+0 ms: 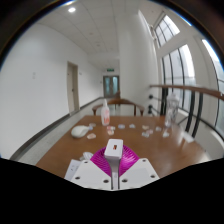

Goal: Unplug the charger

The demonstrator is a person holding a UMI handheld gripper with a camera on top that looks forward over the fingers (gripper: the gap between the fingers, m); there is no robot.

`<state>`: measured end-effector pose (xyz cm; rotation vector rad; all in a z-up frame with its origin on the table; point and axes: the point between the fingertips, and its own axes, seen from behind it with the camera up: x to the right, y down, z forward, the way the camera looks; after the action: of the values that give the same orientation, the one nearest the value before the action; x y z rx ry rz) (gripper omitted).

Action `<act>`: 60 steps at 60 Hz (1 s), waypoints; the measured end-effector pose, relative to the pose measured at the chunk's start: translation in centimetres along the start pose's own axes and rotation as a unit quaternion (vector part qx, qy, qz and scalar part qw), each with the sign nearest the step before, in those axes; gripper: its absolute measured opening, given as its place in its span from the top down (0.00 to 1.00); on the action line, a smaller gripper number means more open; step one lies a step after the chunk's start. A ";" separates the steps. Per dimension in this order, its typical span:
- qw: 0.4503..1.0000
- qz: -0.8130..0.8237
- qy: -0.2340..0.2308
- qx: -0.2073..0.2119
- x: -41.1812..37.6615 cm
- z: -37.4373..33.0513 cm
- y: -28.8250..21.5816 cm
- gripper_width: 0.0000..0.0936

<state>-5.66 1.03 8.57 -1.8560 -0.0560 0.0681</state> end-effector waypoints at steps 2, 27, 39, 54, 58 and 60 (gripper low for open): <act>0.999 -0.025 0.007 0.039 0.0 -0.9 -2.7 0.93; 0.999 -0.034 0.007 -0.026 6.1 -5.6 -1.9 0.93; 0.991 -0.025 0.010 -0.130 8.9 -4.9 7.7 0.86; 0.990 -0.006 0.005 -0.141 9.3 -3.1 8.6 0.39; 0.990 0.001 0.000 -0.140 9.2 -3.3 8.7 0.25; 0.990 0.005 -0.003 -0.141 9.2 -3.5 8.8 0.22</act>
<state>3.82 -4.12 0.98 -2.1388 -0.0621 0.0759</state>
